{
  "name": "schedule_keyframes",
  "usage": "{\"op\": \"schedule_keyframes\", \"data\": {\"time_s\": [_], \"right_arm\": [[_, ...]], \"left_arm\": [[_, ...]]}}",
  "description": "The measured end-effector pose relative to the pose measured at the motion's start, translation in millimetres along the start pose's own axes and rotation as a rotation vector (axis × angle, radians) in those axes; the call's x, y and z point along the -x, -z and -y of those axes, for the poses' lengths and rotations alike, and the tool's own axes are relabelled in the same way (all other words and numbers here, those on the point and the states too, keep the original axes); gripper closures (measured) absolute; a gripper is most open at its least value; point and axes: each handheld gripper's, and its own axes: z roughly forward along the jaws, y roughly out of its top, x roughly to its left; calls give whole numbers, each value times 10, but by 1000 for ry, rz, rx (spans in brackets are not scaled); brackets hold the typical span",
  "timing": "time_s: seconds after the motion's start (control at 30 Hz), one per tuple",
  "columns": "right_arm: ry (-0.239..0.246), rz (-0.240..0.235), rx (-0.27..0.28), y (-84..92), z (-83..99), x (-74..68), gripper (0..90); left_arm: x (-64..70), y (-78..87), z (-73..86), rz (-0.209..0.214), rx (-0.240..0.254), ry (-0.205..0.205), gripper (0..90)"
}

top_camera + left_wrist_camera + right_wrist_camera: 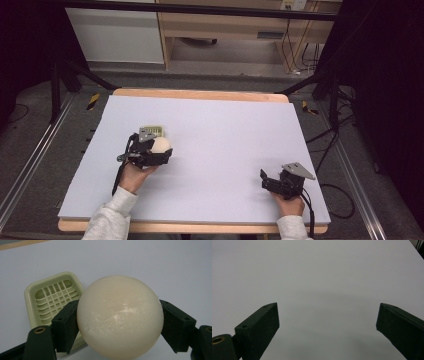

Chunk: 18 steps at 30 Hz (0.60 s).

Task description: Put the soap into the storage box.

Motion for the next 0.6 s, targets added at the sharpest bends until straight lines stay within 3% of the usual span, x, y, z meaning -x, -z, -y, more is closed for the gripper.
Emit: {"op": "schedule_keyframes", "data": {"time_s": [0.2,0.6], "right_arm": [[0,1,-2,-4,0,6,51],[0,-1,-4,-6,-1,4,51]], "left_arm": [[-60,-54,6,-16,-20,1,239],[-253,-69,-43,-38,-11,45,239]]}}
